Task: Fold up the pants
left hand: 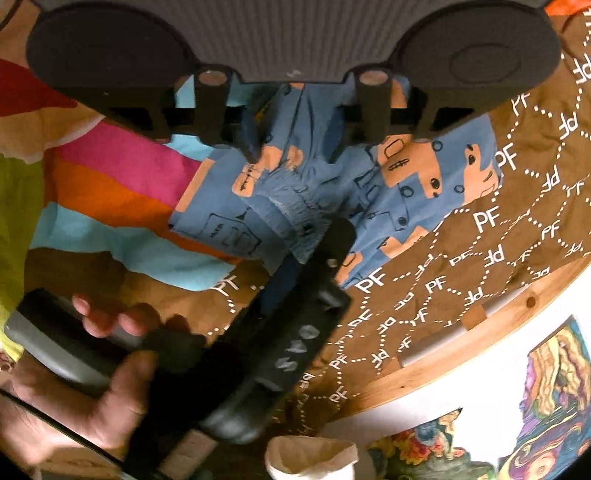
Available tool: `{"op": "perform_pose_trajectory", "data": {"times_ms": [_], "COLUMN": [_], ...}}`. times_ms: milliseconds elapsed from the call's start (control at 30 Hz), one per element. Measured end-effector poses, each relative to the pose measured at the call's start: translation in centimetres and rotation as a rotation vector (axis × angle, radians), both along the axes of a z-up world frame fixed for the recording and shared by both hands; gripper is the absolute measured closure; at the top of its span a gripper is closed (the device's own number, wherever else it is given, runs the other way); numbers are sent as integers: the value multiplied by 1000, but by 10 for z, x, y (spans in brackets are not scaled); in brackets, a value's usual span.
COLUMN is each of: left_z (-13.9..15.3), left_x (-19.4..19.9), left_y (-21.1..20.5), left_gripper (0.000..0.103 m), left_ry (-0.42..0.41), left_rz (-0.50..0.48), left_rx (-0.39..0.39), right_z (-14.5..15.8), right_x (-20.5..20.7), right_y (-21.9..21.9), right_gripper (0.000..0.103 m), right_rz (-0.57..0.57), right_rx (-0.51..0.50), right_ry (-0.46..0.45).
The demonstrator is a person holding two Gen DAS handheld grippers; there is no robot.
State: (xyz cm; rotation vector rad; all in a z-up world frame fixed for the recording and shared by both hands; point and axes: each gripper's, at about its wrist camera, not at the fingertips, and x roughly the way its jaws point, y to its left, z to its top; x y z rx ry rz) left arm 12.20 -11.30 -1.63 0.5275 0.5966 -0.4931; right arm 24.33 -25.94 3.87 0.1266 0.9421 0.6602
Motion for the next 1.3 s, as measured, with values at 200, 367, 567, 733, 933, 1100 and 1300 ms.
{"op": "perform_pose_trajectory", "data": {"times_ms": [200, 367, 567, 733, 933, 1100, 1300], "left_z": [5, 13, 21, 25, 27, 10, -6], "left_x": [8, 8, 2, 1, 3, 10, 8], "left_y": [7, 19, 21, 16, 1, -16, -23], "left_gripper": [97, 98, 98, 98, 98, 98, 98], "left_ry": [71, 111, 111, 119, 126, 146, 95], "left_rz": [4, 18, 11, 2, -34, -58, -93], "left_rx": [-72, -169, -227, -253, -268, -233, -190], "right_z": [-6, -1, 15, 21, 31, 23, 2], "right_x": [9, 6, -2, -3, -7, -7, -4], "right_y": [-3, -8, -11, -15, -27, -36, -35], "right_gripper": [69, 89, 89, 89, 89, 89, 86], "right_rz": [-52, -50, -29, -36, -47, -54, -51], "right_rx": [-16, -7, -17, -37, -76, -133, -206], "right_ry": [35, 26, -1, -3, -14, -11, -5]}}
